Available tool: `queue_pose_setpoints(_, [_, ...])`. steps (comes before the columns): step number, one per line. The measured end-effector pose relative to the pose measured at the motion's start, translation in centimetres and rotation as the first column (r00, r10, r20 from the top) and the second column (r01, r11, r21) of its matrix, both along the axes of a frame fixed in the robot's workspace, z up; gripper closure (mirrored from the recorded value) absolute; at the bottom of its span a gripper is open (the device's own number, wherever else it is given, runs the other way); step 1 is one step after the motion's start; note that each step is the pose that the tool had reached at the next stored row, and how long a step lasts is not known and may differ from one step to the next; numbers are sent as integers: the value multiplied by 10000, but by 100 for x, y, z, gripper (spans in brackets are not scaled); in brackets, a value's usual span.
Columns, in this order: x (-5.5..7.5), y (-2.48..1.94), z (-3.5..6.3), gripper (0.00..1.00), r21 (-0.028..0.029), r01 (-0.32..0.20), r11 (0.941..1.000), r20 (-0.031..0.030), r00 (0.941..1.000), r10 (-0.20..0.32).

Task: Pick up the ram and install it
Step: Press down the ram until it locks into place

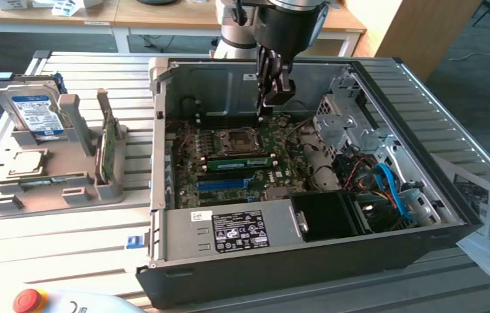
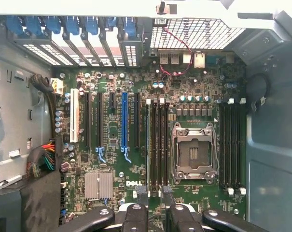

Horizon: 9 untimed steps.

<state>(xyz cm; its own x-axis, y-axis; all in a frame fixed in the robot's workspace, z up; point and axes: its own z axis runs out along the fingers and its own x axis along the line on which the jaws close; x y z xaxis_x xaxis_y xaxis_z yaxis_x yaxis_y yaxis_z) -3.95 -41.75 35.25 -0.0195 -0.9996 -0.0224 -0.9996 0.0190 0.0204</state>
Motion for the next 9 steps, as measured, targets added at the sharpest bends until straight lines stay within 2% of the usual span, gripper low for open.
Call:
queue_pose_setpoints(4, [0,0,0,75,0,0,10000,0,10000,0])
queue_pose_setpoints(5, [0,0,0,76,0,0,10000,0,10000,0])
queue_pose_setpoints(6, [0,0,0,83,0,0,10000,0,10000,0])
queue_pose_setpoints(7, [0,0,0,83,1,0,10000,0,10000,0])
queue_pose_setpoints(8, [0,0,0,89,0,0,10000,0,10000,0])
queue_pose_setpoints(9, [0,0,0,89,0,0,10000,0,10000,0])
